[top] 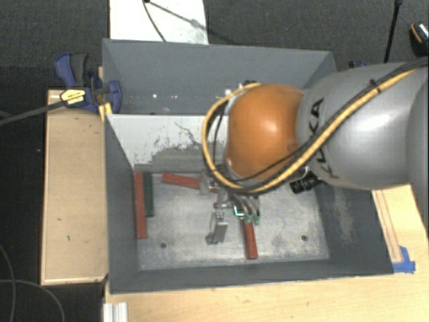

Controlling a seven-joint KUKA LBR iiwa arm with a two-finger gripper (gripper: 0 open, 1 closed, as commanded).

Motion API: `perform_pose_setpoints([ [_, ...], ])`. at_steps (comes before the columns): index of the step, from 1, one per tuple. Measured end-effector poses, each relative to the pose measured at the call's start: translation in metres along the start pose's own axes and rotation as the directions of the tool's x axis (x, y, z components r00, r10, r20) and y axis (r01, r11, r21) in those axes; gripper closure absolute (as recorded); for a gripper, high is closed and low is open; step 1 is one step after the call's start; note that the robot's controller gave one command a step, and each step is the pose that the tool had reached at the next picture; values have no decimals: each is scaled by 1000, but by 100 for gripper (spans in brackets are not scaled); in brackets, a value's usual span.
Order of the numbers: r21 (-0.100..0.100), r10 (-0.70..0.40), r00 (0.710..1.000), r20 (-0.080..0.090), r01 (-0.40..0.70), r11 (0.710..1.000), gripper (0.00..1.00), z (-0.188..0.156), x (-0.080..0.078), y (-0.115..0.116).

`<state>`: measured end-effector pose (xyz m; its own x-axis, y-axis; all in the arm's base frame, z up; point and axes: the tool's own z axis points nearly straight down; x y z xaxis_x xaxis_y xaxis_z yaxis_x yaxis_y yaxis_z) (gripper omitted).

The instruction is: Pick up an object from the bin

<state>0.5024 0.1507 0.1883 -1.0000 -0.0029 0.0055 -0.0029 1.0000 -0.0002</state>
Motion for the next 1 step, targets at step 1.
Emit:
perform_pose_setpoints([
  [1,3,24,1000,0,-24,1000,0,122,-7,-94],
])
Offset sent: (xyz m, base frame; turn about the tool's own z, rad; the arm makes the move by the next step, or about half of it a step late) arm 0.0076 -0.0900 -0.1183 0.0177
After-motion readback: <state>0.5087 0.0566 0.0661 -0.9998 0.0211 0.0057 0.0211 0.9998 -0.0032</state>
